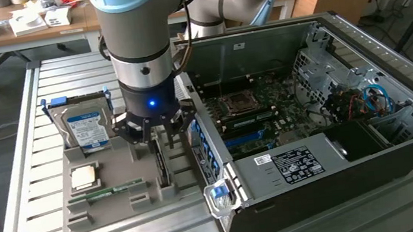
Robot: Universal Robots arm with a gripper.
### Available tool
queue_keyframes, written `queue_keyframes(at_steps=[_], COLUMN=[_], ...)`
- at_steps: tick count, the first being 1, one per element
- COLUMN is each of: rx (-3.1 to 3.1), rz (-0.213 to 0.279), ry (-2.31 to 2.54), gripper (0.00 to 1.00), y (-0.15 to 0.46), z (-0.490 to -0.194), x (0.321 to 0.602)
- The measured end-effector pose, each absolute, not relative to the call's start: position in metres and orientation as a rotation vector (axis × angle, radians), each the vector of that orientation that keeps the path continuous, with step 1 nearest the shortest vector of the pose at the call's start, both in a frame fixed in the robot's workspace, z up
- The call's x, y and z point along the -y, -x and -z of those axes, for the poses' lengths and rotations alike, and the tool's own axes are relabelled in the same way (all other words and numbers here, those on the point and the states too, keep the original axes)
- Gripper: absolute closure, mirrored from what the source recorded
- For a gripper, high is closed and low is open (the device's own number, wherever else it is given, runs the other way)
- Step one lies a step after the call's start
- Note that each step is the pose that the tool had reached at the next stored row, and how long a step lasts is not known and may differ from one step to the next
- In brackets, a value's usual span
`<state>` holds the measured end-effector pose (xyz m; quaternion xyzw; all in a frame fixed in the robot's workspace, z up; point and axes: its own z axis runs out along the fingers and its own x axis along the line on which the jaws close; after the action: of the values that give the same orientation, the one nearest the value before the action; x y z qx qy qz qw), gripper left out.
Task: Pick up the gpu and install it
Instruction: 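Pick up the gpu and move the gpu toward the slot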
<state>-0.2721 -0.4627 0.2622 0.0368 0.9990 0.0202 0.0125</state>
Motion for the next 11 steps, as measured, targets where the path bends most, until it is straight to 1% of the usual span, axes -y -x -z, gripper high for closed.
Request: queue_keyframes(at_steps=[11], rx=[-3.114], rz=[-0.063], ry=[-0.115], gripper=[0.57], y=[0.2758], z=[-0.2590], x=[0.4583])
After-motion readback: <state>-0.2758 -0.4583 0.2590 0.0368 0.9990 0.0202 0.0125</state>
